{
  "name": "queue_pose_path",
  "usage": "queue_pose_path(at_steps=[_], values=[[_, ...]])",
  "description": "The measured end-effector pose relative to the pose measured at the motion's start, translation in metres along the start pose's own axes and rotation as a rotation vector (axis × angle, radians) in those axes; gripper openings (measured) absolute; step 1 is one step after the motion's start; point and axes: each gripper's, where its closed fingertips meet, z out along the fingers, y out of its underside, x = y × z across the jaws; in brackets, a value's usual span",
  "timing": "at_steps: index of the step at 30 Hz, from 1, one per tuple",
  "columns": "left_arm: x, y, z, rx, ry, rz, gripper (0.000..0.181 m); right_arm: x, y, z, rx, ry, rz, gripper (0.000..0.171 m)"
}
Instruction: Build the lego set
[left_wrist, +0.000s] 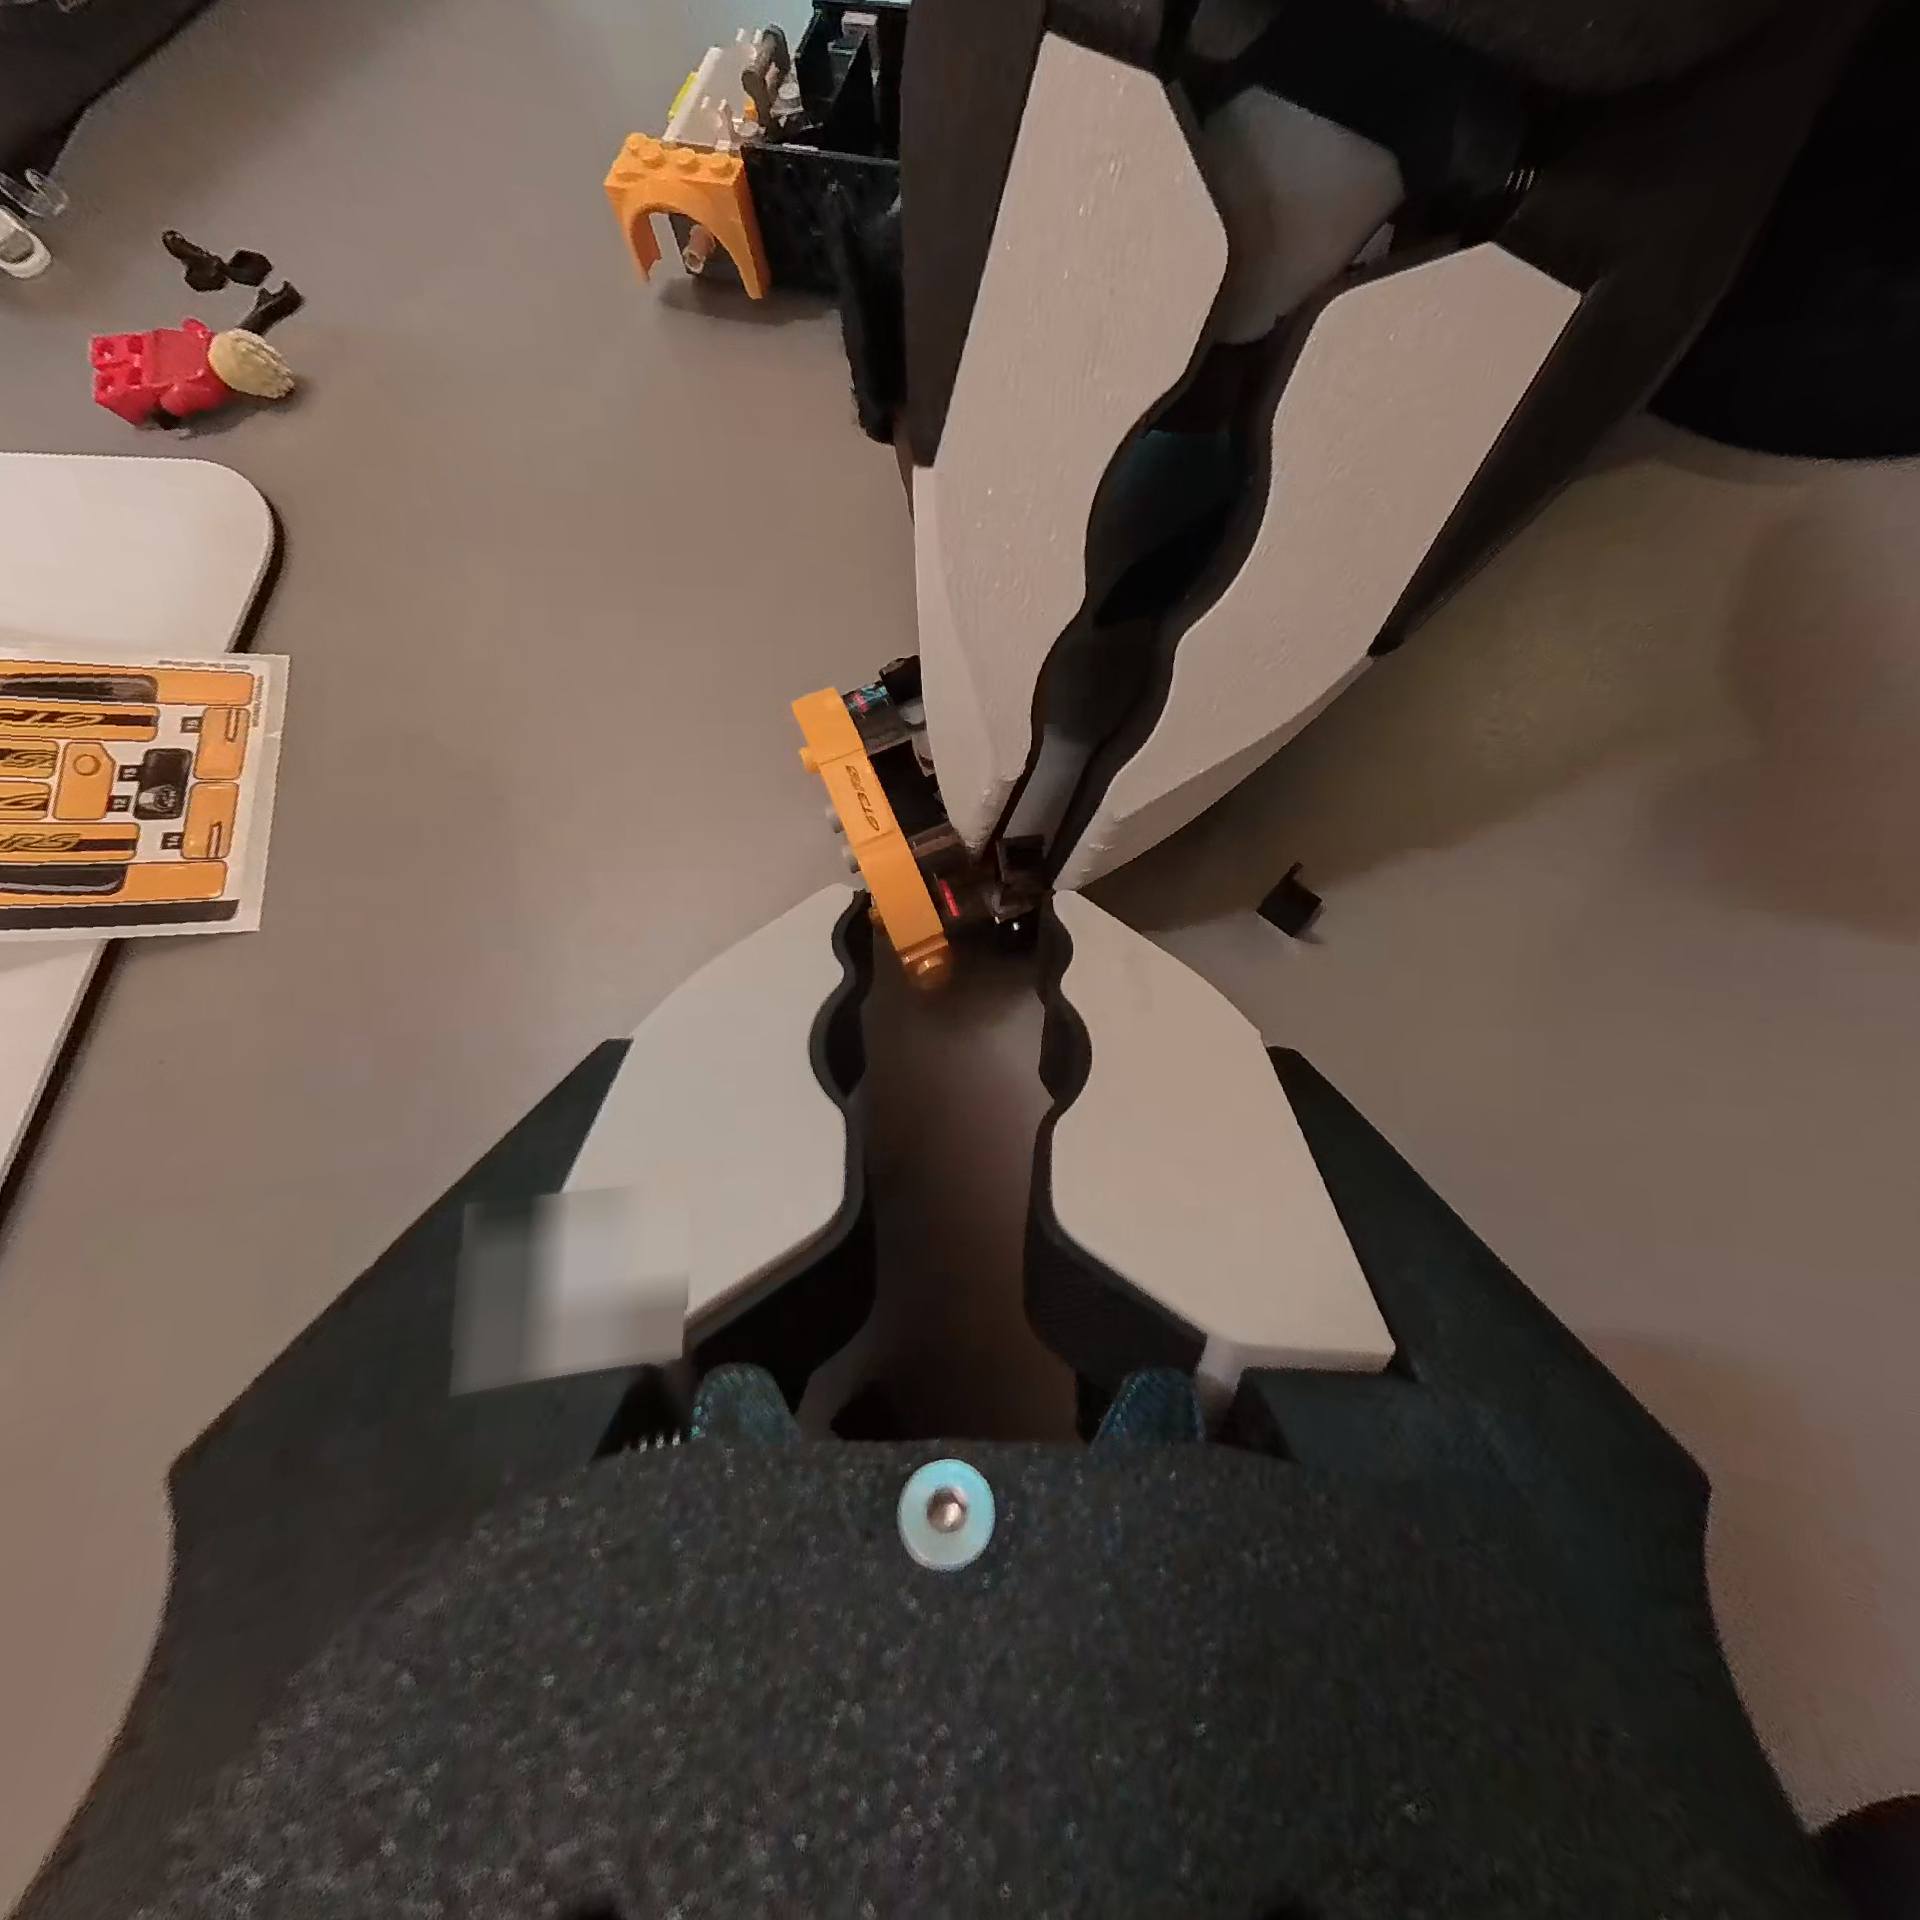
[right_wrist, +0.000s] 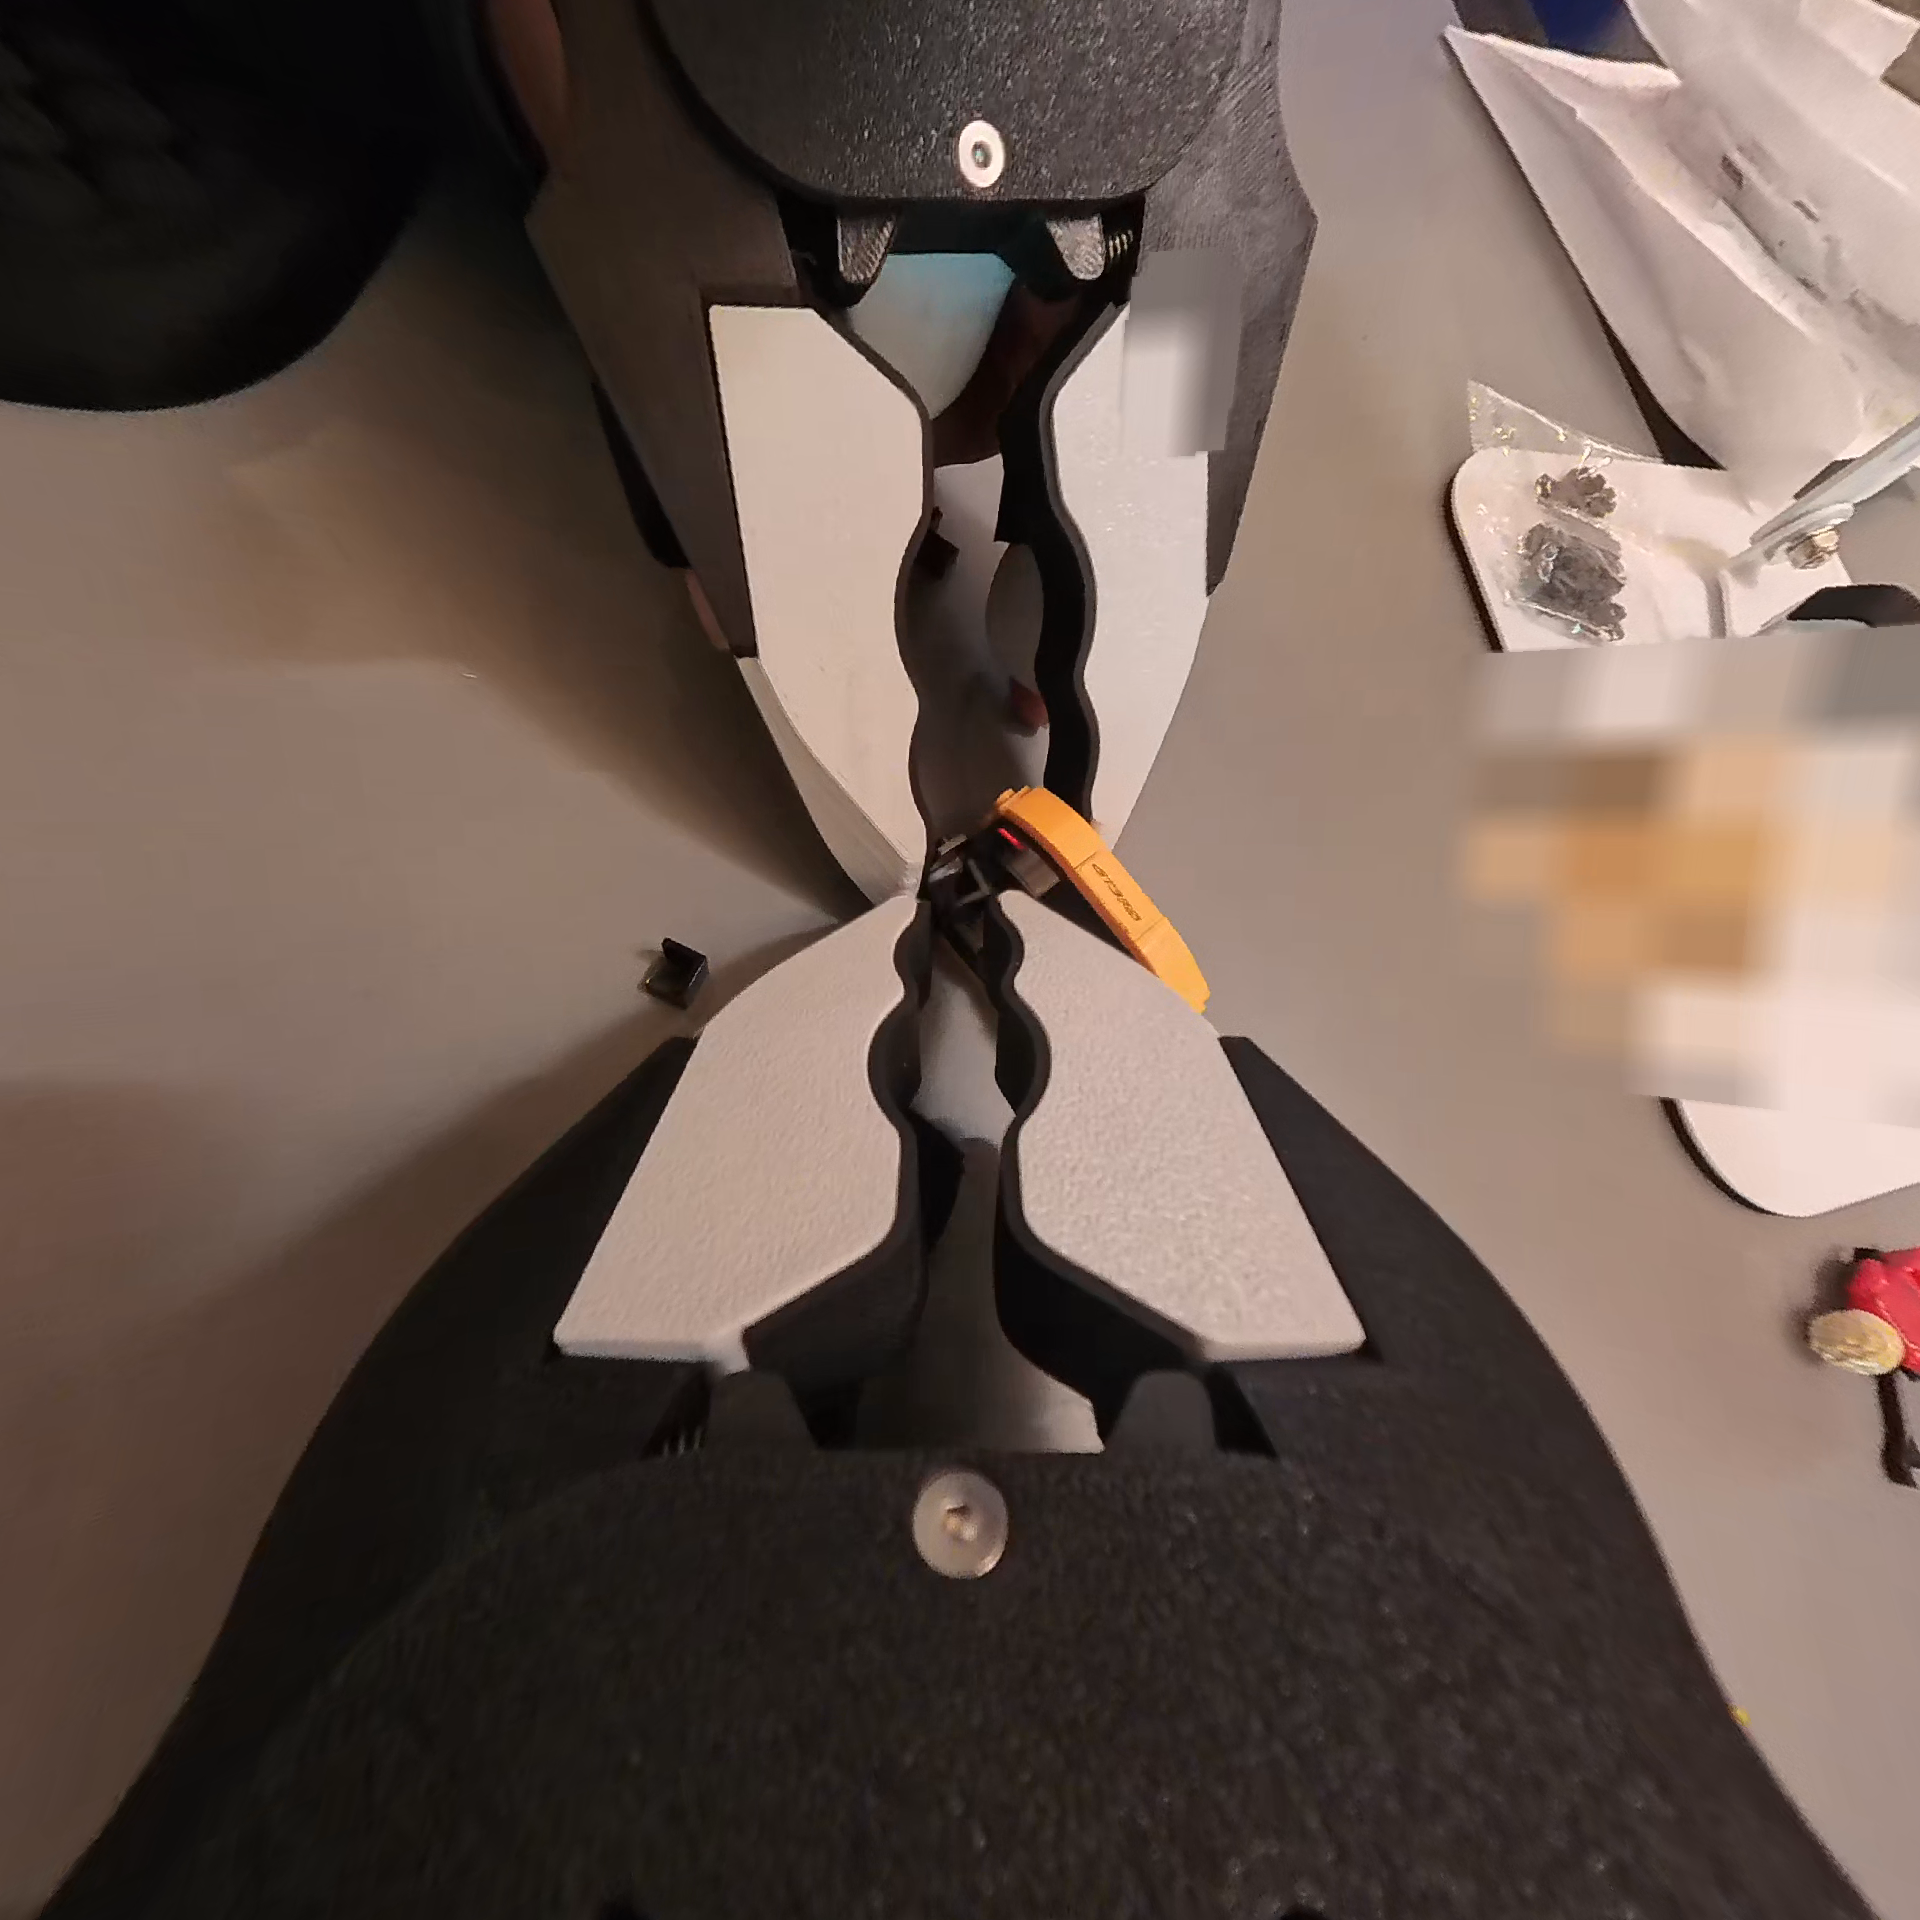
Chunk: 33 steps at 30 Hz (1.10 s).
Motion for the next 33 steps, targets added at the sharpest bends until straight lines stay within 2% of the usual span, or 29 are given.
queue_pose_path(at_steps=[33], values=[[-0.0001,0.0011,-0.0004,0.002,-0.007,-0.012,0.03,0.002,-0.0015,0.0012,-0.004,0.028,0.036,0.009]])
